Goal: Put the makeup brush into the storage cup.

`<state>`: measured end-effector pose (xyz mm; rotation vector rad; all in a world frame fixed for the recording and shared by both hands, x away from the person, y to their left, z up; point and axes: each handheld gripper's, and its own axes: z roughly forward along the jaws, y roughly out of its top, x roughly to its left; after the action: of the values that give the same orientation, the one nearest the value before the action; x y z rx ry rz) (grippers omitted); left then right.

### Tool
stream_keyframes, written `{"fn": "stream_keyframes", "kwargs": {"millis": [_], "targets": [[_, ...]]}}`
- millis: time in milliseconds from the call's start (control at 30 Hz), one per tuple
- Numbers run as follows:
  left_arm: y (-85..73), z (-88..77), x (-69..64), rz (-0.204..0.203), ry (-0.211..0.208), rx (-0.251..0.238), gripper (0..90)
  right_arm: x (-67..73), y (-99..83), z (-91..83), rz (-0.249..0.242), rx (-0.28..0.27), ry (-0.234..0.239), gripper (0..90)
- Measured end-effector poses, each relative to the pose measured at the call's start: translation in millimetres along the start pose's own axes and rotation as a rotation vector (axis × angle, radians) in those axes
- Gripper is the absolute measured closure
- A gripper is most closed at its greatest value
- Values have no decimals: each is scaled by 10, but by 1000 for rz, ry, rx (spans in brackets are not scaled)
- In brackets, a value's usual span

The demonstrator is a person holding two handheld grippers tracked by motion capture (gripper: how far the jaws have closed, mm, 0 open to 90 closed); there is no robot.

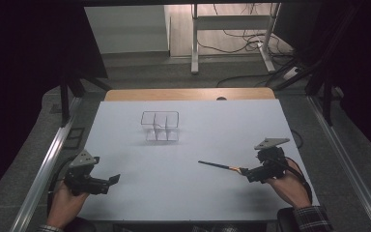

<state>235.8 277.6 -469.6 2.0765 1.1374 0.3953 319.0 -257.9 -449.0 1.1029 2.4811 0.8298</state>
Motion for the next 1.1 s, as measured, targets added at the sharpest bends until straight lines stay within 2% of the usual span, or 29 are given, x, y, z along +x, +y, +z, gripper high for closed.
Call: {"fn": "stream_keyframes", "kwargs": {"millis": [367, 1100], "targets": [[2, 3, -1, 4, 2, 5, 0, 30, 90, 71, -16, 18, 2, 0], [4, 8, -2, 18, 8, 13, 0, 156, 322, 287, -65, 97, 0, 0]]}}
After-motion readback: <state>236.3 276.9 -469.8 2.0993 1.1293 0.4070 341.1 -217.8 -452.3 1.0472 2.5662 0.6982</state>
